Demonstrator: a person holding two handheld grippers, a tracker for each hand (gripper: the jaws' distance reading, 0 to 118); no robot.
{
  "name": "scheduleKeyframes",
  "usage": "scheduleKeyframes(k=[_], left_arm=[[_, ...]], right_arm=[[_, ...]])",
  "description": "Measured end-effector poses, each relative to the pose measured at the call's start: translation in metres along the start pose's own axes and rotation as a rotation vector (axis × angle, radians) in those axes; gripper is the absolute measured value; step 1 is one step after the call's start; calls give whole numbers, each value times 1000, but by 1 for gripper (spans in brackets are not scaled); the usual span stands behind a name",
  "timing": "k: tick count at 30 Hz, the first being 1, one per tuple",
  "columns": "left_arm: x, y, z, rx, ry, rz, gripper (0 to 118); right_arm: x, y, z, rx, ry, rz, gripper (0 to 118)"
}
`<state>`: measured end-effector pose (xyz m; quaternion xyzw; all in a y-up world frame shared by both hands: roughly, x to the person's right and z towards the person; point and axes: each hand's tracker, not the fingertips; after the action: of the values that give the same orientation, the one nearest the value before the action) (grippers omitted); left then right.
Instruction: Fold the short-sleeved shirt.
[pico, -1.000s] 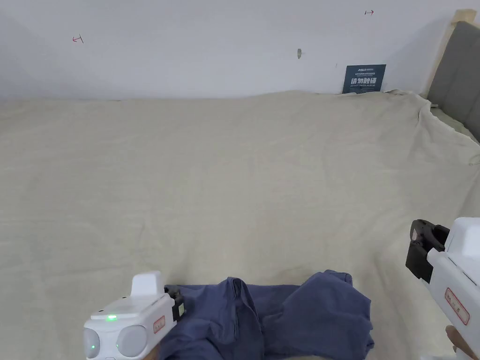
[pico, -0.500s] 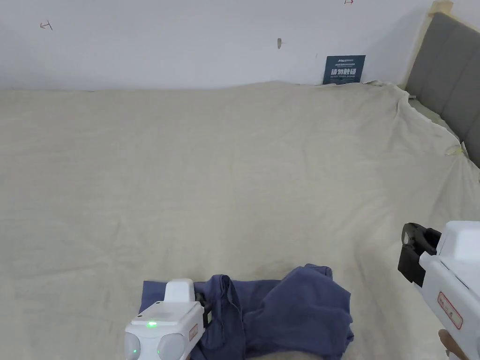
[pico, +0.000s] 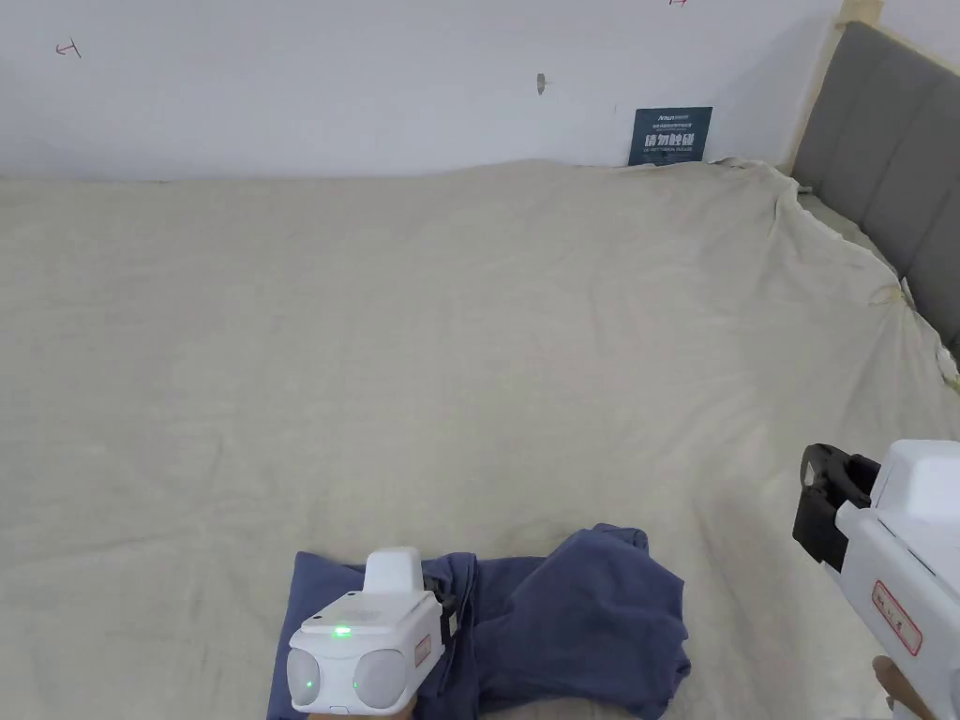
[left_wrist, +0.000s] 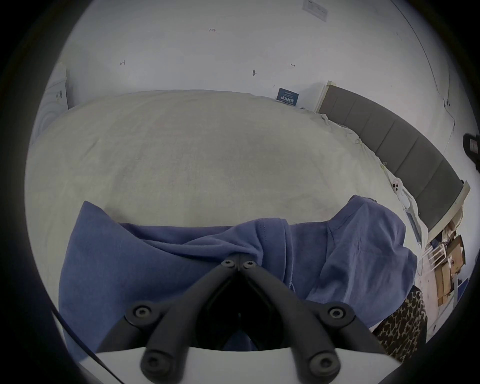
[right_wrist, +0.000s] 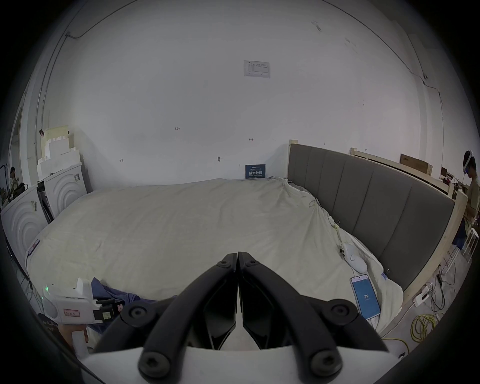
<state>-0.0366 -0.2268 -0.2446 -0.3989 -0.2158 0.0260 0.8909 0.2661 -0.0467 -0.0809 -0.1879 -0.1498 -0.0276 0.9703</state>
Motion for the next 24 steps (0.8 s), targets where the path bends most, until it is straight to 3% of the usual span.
scheduleKeyframes(k=[8, 18, 20, 22, 24], left_arm=[[-27, 36, 52, 43, -98, 15, 0], [-109, 71, 98, -55, -269, 186, 1], [-129, 68, 99, -64, -276, 251, 10], [-149, 64, 94, -109, -265, 308, 44], [-164, 58, 88, -149, -244, 343, 86]], right_arm=[[-5, 3, 2, 10, 11, -1, 0], [-19, 7, 4, 25, 37, 4, 0], [-21, 7, 4, 23, 41, 6, 0], [-23, 7, 4, 20, 41, 9, 0], [-24, 6, 3, 16, 43, 9, 0]])
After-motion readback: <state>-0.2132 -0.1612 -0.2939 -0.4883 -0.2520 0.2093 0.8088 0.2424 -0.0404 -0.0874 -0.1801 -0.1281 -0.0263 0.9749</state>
